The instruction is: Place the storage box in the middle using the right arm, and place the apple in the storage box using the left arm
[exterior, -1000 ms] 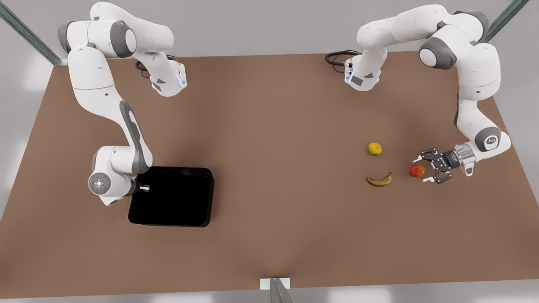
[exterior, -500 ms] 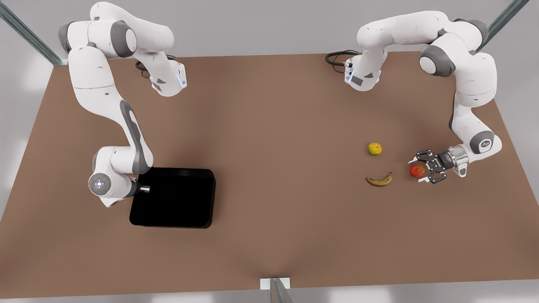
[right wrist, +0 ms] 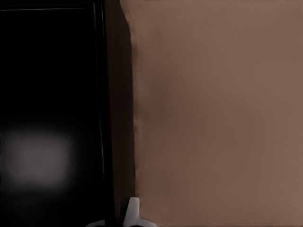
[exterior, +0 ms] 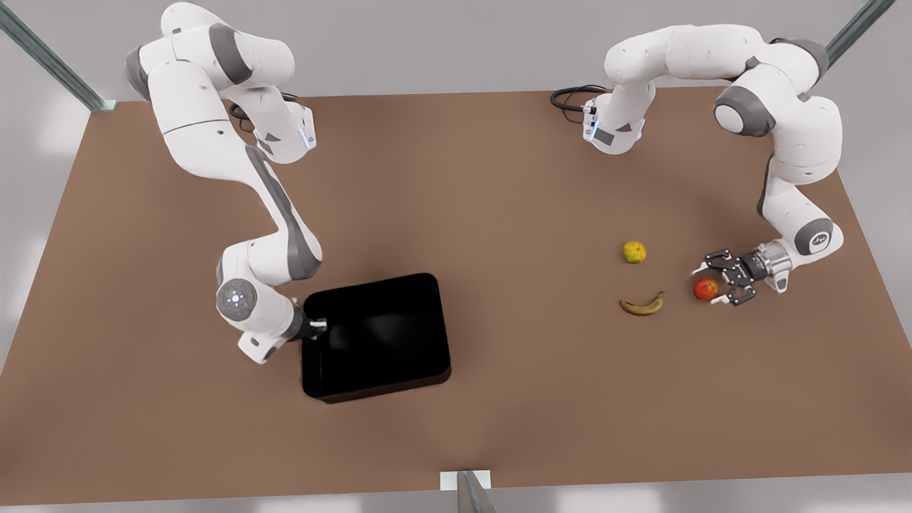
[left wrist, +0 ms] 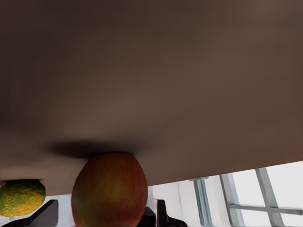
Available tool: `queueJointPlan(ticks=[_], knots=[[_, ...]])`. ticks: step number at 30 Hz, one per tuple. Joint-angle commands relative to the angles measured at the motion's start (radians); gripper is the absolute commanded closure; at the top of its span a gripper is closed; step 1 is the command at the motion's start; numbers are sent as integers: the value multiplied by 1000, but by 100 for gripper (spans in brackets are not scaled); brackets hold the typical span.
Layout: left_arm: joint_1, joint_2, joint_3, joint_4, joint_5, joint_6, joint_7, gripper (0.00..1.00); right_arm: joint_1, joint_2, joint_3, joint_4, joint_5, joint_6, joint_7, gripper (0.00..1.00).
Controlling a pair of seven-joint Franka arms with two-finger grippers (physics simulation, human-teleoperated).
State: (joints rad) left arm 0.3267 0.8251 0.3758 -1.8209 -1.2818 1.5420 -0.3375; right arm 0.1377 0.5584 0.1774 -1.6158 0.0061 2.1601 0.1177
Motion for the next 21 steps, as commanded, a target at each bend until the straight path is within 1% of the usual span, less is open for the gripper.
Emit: queueJointPlan(ticks=[1,2,5,8,10,13,15,20,21], knots=[[2,5,0,0,-14,0,2,0,6,11,11,8,-2,0,5,79],[2,8,0,0,-27,0,2,0,13,40,21,37,-2,0,5,79],[14,25,0,2,-48,1,3,0,120,146,24,165,2,-2,60,79],[15,32,-3,-2,-73,1,3,0,164,206,28,238,2,0,59,79],[15,34,-11,-23,-113,-13,0,0,172,242,73,287,2,7,59,79],[15,34,-11,-32,-143,-26,0,0,183,287,116,330,2,15,59,79],[17,39,-11,-32,-149,-28,0,0,184,310,129,355,0,15,57,79],[22,52,-18,-32,-169,-23,3,0,184,356,129,381,0,20,45,79],[20,52,-18,-31,-171,-22,2,2,184,356,129,379,0,20,45,79]])
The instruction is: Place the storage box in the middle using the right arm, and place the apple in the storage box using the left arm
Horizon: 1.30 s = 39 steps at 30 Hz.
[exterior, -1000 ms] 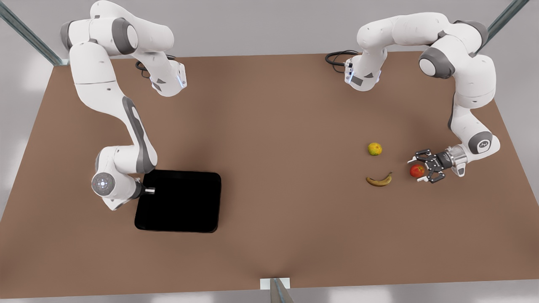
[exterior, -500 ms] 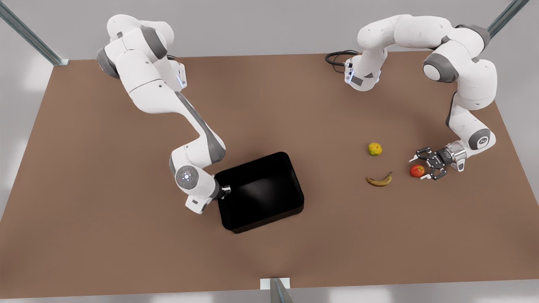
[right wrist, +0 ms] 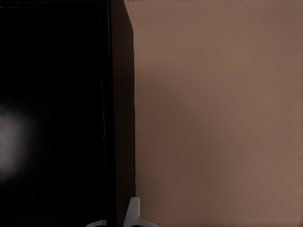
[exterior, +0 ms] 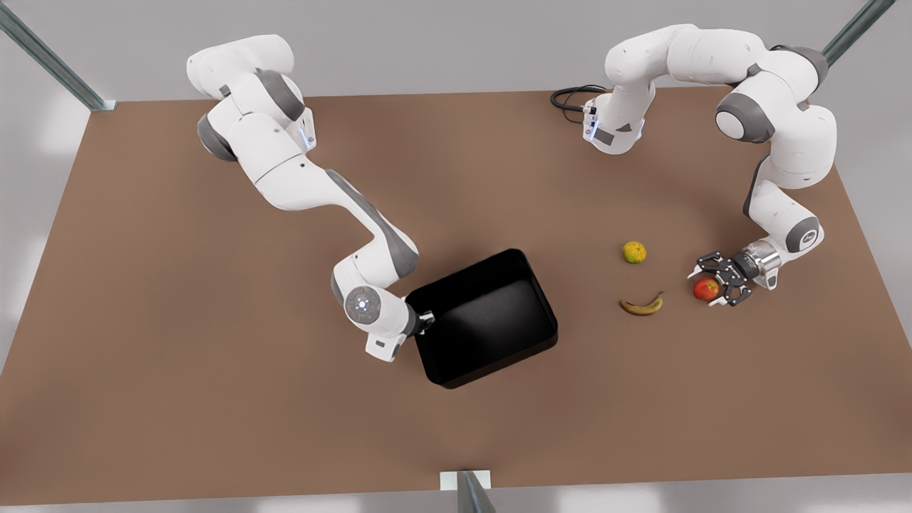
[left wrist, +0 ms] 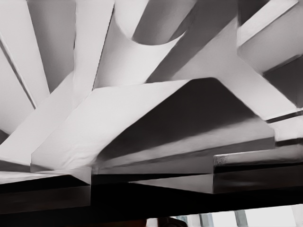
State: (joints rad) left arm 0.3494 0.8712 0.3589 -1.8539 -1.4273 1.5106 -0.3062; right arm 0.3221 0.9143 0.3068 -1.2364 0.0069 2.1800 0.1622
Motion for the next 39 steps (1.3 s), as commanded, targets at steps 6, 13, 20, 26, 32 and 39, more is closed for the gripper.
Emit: queueJointPlan(ticks=[6,13,20,26,32,39], knots=[[-1,6,-3,4,-25,7,-42,38,-6,3,0,-2,1,14,-3,0],[-1,3,-3,5,-27,5,-45,54,-9,1,6,0,1,14,-1,0],[-33,-156,-1,64,-10,8,-286,54,-74,-323,-29,26,194,-343,10,0],[-214,-337,-169,189,283,206,-505,54,-176,-741,-549,-66,-30,-887,-176,0],[-346,-363,-549,372,824,468,-1082,54,-195,-647,-540,-87,-22,-885,-173,0],[-487,-278,-821,371,1283,809,-1743,54,-202,-632,-538,-83,-18,-887,-176,0]])
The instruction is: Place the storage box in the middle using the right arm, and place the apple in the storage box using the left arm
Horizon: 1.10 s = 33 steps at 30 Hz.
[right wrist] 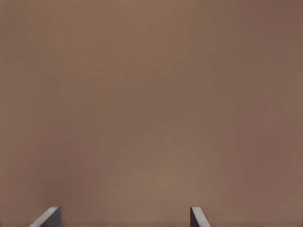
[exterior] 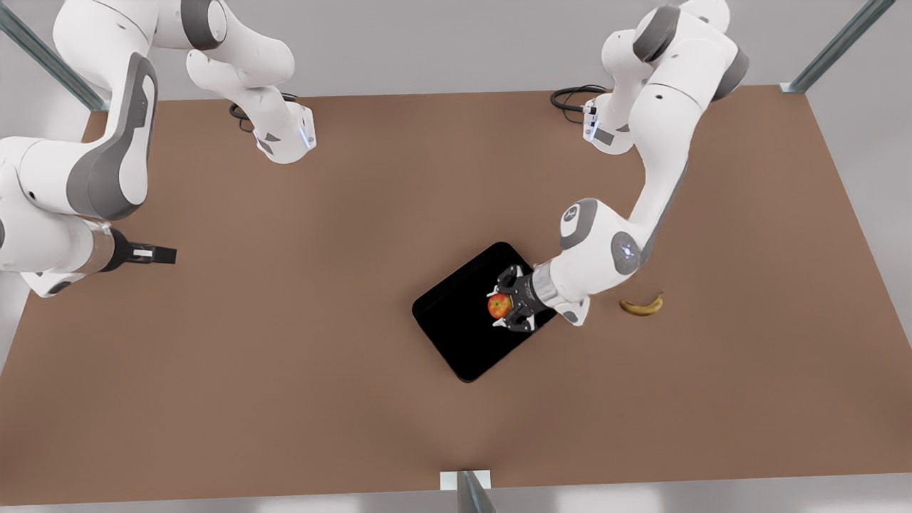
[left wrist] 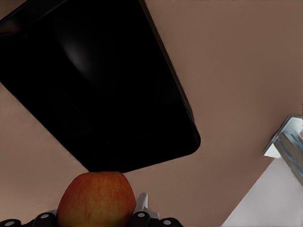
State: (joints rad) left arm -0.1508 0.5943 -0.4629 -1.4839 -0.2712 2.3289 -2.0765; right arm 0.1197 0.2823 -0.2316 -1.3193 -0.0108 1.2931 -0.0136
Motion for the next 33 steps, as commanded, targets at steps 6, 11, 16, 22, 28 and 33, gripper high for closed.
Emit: queueJointPlan(ticks=[6,11,16,22,28,33], knots=[[-52,25,-33,-15,201,43,-140,0,0,0,6,2,0,0,-2,0],[-64,33,-33,-15,201,41,-172,0,-6,5,9,3,0,0,0,0],[-49,-126,58,-24,250,-57,188,0,-29,-40,35,0,-6,2,-32,0],[39,-478,351,-421,245,-187,1708,0,-29,-49,35,-5,-8,2,-32,0],[171,-288,265,401,253,-1102,1981,0,-29,-48,35,-5,-8,0,-34,0],[163,-306,170,218,313,-879,1892,0,-29,-45,35,-5,-8,2,-34,0]])
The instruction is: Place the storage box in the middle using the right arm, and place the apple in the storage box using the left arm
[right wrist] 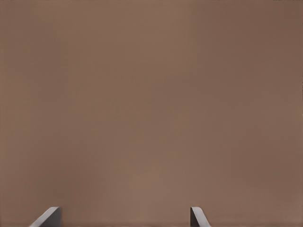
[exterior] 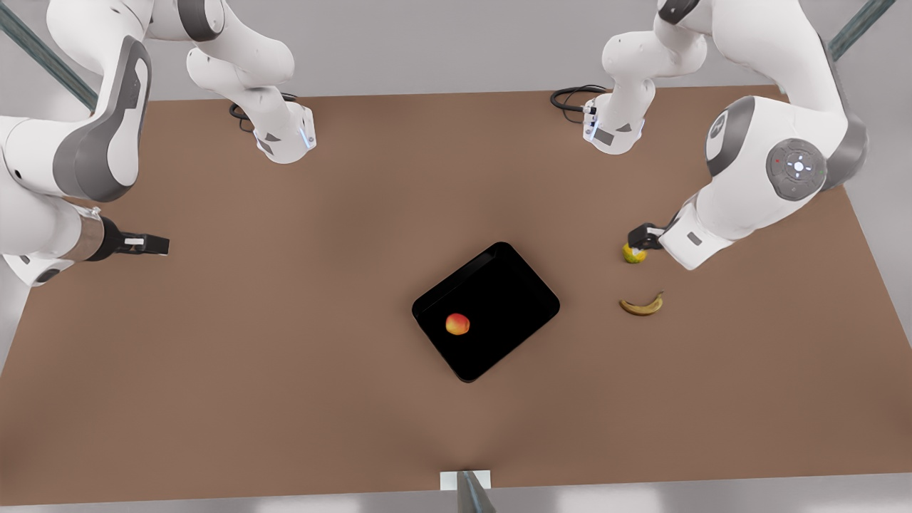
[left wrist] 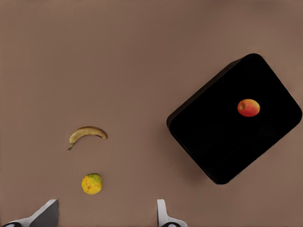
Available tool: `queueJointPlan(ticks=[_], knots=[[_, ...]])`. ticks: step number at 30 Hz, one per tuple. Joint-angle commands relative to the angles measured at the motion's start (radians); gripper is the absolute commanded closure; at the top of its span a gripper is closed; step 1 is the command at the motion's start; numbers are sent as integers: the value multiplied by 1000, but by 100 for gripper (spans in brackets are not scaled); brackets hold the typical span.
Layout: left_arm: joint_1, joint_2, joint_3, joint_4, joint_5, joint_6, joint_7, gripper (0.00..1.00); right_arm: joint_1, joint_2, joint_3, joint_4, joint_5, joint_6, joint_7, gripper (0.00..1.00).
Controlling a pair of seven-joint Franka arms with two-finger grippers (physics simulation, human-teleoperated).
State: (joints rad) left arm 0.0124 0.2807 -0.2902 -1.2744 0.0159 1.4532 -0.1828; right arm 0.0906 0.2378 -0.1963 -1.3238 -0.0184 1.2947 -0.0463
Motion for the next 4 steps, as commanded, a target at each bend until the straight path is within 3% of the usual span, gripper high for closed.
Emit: queueJointPlan(ticks=[1,4], knots=[[-2,-17,3,-22,26,13,2,0,0,0,0,0,0,0,-1,0],[-34,-49,52,-72,15,49,19,0,0,0,0,0,0,0,-1,0]])
